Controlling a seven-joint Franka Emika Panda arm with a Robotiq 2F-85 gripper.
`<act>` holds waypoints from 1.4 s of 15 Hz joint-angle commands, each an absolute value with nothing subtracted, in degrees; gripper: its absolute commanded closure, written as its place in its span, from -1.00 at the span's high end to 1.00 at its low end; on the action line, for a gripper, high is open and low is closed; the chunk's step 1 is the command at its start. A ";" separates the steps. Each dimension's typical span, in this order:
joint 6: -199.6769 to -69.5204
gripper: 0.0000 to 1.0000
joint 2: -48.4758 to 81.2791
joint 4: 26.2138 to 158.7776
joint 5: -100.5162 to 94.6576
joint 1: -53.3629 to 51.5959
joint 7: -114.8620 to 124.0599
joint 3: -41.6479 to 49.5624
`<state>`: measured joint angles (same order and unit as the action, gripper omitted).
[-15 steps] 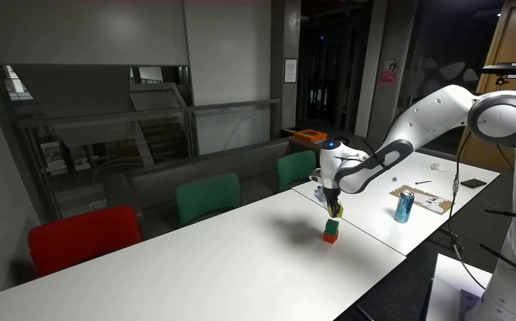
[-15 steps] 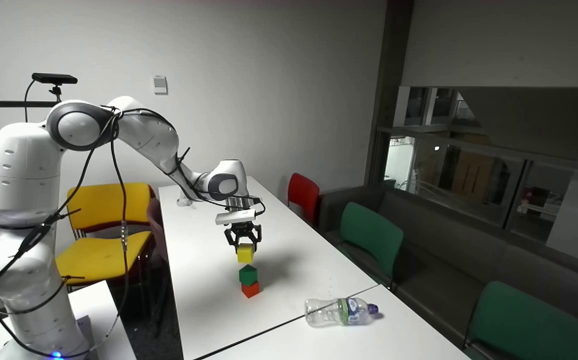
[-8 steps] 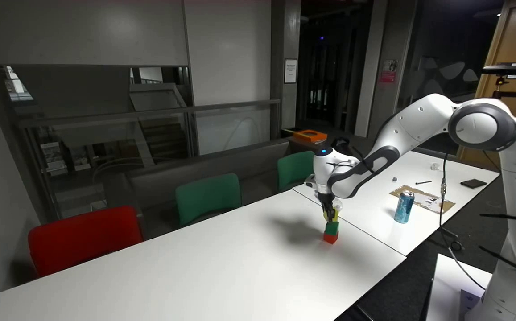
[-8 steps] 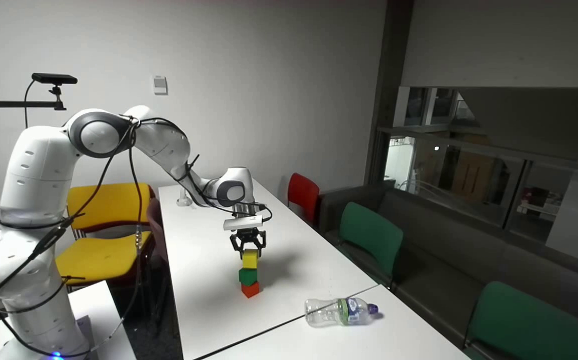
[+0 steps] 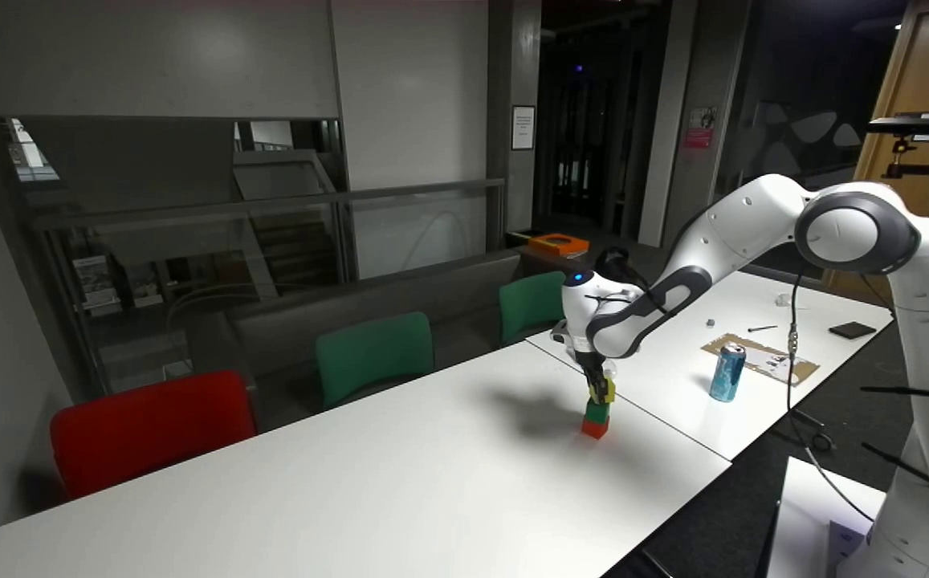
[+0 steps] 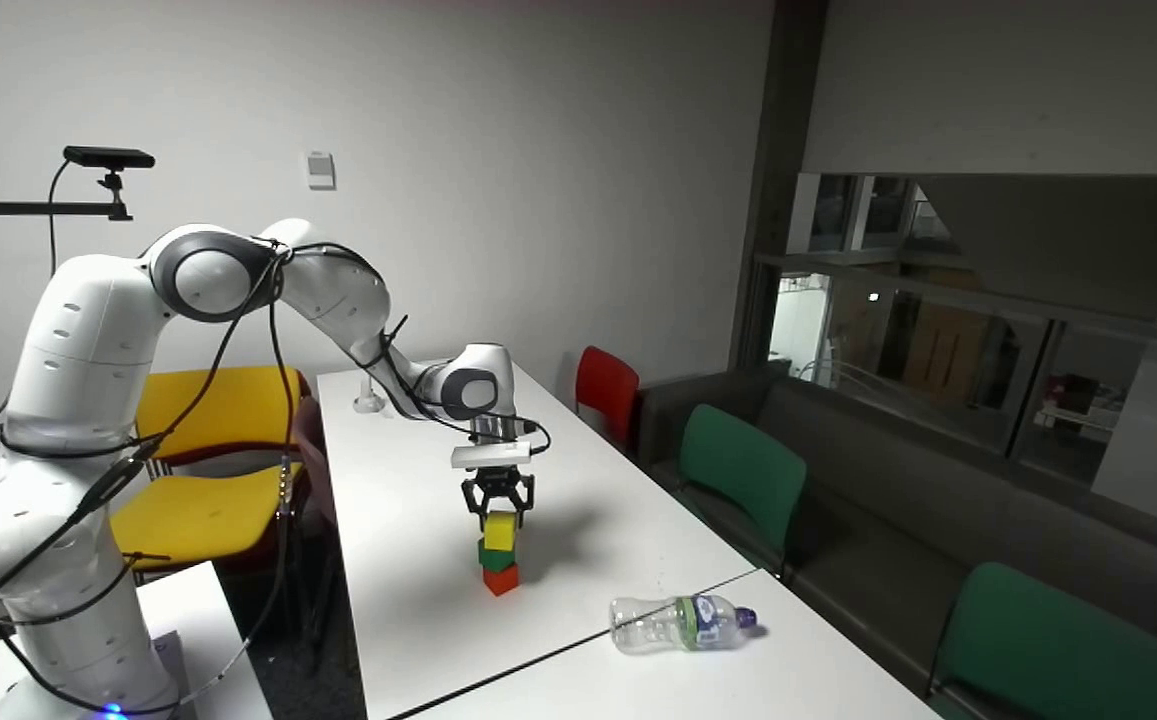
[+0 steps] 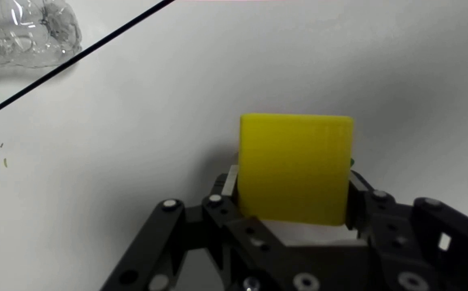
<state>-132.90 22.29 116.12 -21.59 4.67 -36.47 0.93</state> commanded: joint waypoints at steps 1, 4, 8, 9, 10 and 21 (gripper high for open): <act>-129.34 -0.34 22.68 113.74 -20.60 5.62 -39.63 0.72; -128.63 -0.34 22.78 113.20 -20.39 5.80 -40.25 0.70; -129.91 -0.34 22.51 113.66 -20.25 6.23 -42.28 0.48; -130.16 -0.34 22.47 113.82 -20.25 6.33 -42.86 0.47; -130.36 -0.34 22.41 113.97 -20.05 6.46 -43.44 0.40; -131.60 -0.34 21.36 115.64 -20.34 5.53 -44.53 -0.72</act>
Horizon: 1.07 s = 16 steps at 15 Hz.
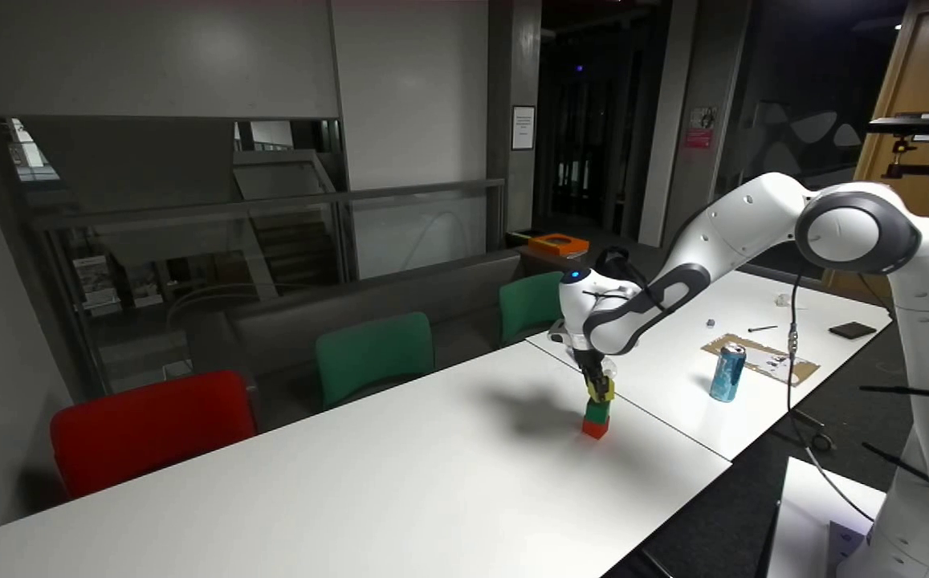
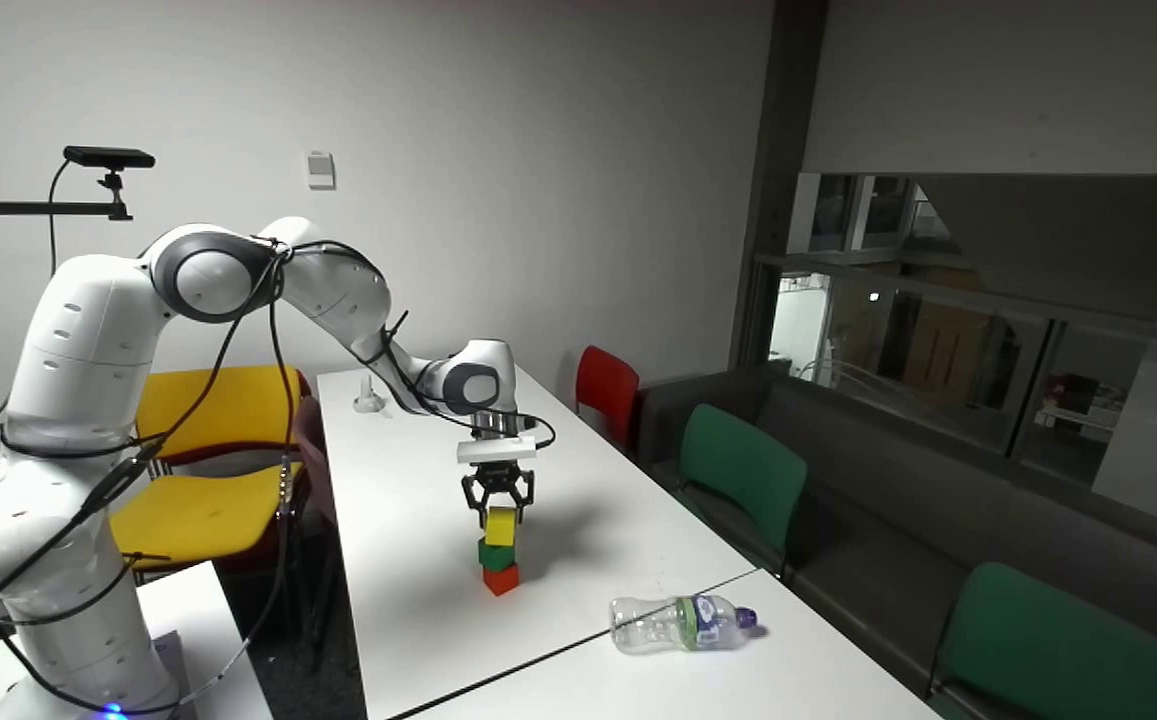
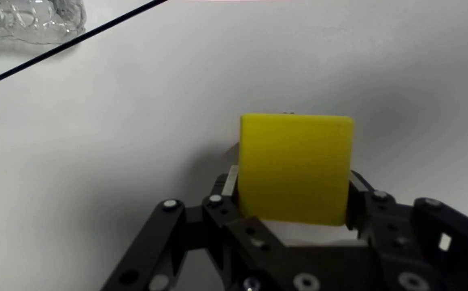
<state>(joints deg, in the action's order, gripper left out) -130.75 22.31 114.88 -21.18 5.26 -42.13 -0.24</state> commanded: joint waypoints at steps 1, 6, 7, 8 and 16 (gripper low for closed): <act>-131.60 -0.34 21.40 115.73 -20.32 5.53 -44.56 -0.84; -131.89 -0.34 21.82 116.23 -20.14 6.06 -45.05 -0.78; -132.07 -0.34 21.82 116.41 -20.06 6.20 -45.29 -0.82; -132.10 -0.34 21.84 116.48 -20.05 6.24 -45.32 -0.82; -132.29 -0.34 21.87 116.22 -20.12 6.27 -45.73 -0.87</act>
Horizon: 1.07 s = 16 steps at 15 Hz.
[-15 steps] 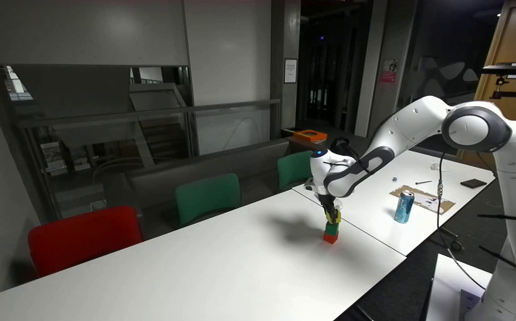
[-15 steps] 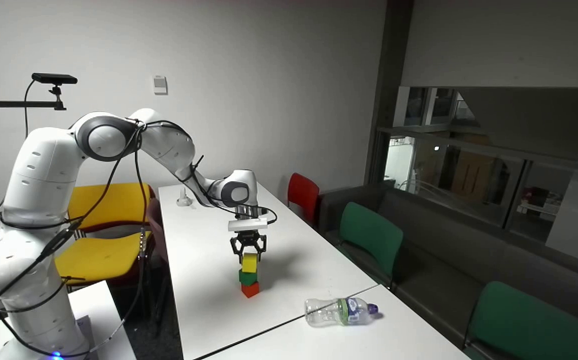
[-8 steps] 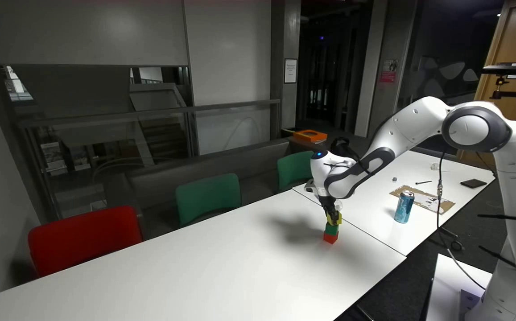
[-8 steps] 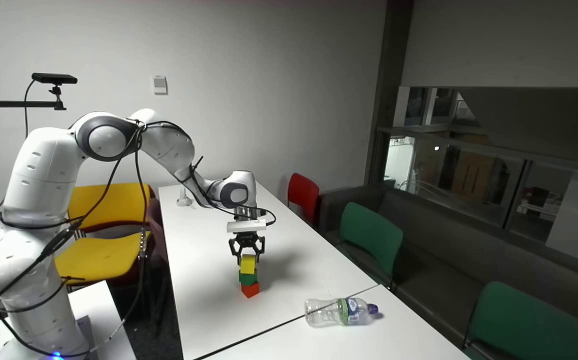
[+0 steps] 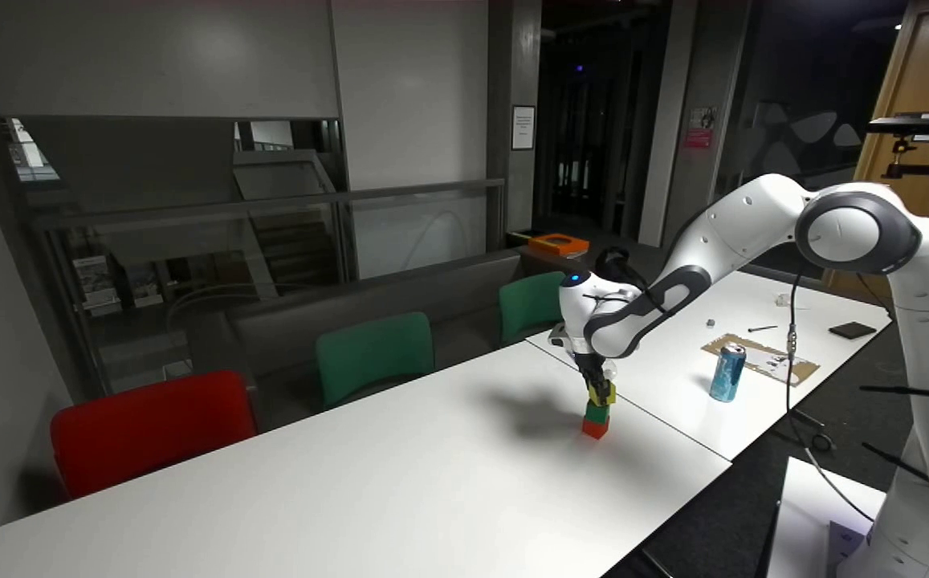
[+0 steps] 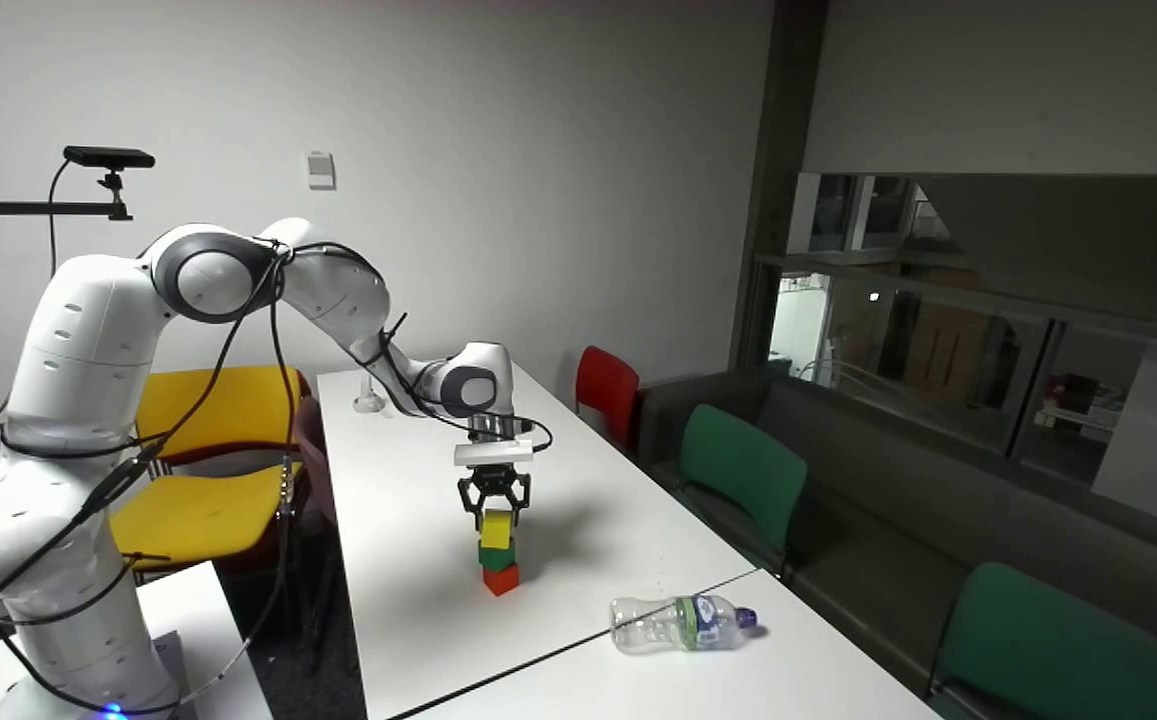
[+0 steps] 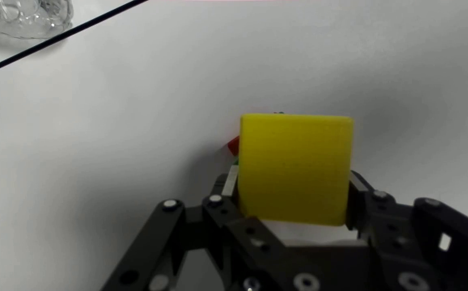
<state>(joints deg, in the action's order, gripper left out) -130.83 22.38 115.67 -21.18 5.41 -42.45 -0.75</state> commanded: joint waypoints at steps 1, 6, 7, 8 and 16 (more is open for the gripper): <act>-132.33 -0.34 21.95 116.17 -20.12 6.29 -45.78 -0.86; -133.13 0.79 21.97 116.39 -20.42 6.24 -45.60 -0.75; -133.32 0.92 22.05 116.39 -20.33 6.31 -45.71 -0.77; -133.43 1.00 22.13 116.37 -20.23 6.37 -45.80 -0.80; -133.96 1.00 19.54 118.53 -21.05 6.51 -44.30 0.25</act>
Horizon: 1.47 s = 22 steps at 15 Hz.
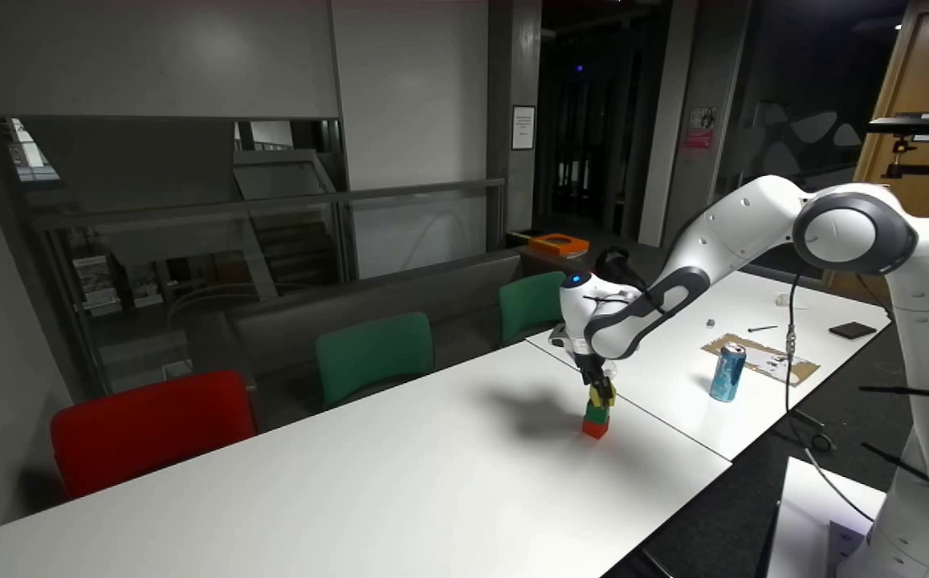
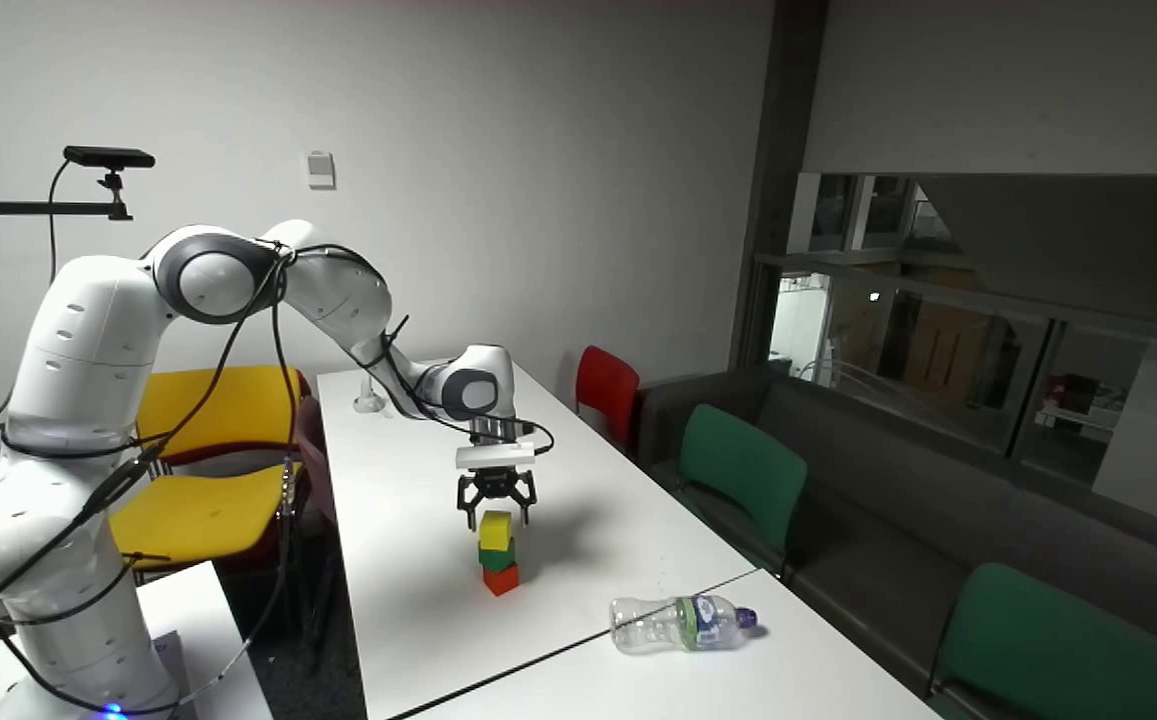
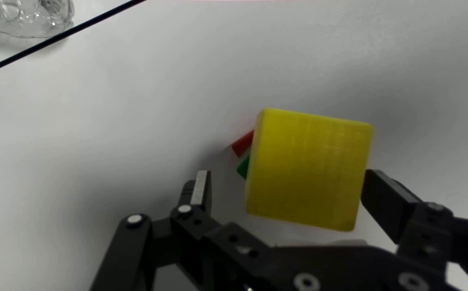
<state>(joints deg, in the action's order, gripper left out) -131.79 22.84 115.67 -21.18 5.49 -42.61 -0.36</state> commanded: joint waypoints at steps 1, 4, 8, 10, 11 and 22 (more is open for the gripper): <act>-134.42 1.00 18.41 119.45 -21.40 6.57 -43.90 0.67; -137.77 1.00 13.71 123.36 -21.56 7.41 -43.36 1.78; -148.20 1.00 2.22 134.09 -16.64 10.29 -45.08 3.09; -153.31 1.00 -3.42 139.47 -12.25 11.21 -47.20 4.21; -155.97 1.00 -6.34 142.30 -9.92 11.35 -48.98 5.11; -165.08 1.00 -36.07 160.58 14.44 -6.47 -66.99 29.58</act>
